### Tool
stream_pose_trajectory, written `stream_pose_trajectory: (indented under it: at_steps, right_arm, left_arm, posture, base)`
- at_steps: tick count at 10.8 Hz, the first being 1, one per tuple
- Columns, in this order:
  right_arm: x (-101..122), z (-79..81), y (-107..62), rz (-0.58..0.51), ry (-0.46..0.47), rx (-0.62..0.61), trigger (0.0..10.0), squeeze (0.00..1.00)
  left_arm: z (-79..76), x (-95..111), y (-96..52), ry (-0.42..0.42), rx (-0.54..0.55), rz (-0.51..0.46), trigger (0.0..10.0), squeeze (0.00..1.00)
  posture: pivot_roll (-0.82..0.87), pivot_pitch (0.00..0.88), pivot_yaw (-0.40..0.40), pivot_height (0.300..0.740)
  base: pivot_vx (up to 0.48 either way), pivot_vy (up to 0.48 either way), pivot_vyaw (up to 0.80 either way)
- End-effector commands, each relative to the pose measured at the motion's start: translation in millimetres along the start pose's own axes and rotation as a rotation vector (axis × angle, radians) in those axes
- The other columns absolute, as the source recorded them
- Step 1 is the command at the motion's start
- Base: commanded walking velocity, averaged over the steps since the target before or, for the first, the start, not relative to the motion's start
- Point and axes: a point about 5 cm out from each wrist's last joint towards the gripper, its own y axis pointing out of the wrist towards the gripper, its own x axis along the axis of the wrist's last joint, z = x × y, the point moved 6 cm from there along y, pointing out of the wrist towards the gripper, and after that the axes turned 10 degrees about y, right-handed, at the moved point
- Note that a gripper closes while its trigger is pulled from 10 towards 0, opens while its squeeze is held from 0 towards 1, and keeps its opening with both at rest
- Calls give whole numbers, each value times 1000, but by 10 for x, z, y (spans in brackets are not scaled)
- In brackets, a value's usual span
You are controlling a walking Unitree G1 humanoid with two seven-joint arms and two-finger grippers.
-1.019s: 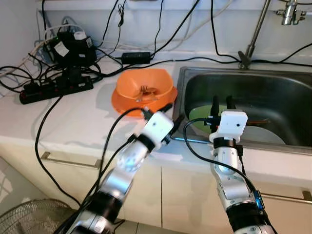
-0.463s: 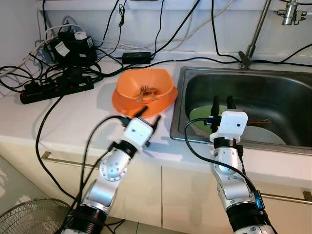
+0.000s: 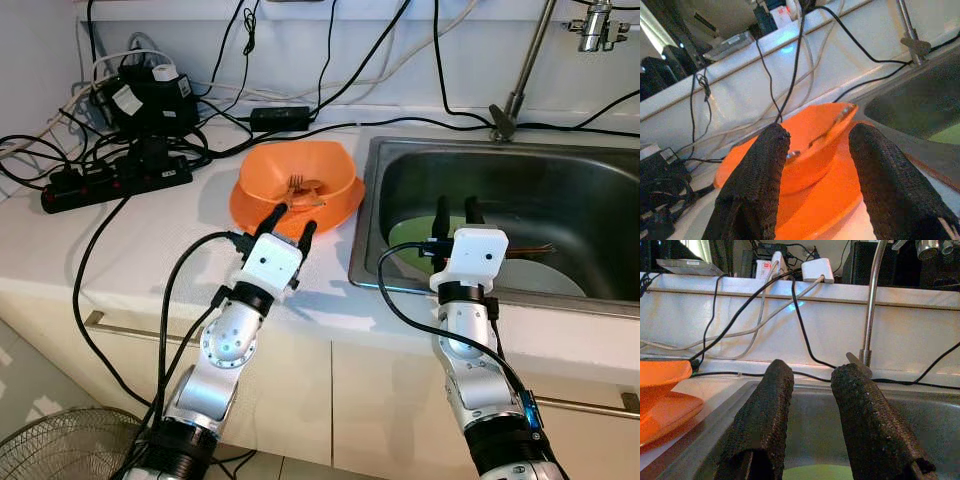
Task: Kitchen organization
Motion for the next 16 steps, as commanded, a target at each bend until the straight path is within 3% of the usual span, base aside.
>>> stream_pose_trajectory:
  at_steps: [1, 8, 16]
  right_arm:
    - [2, 18, 25, -1, 2, 7, 10000, 0]
    - [0, 11, 26, 1, 1, 8, 10000, 0]
    - [5, 2, 18, -2, 0, 3, 10000, 0]
  left_arm:
    - [59, 45, 36, 15, 25, -20, 10000, 0]
    - [258, -115, 27, 13, 141, 50, 10000, 0]
    - [172, -143, 273, -47, 135, 57, 10000, 0]
  posture:
    - [39, 0, 79, 740]
    - [41, 0, 72, 740]
    - [33, 0, 76, 740]
  base:
    - [0, 0, 0]
    - [0, 0, 0]
    - [0, 0, 0]
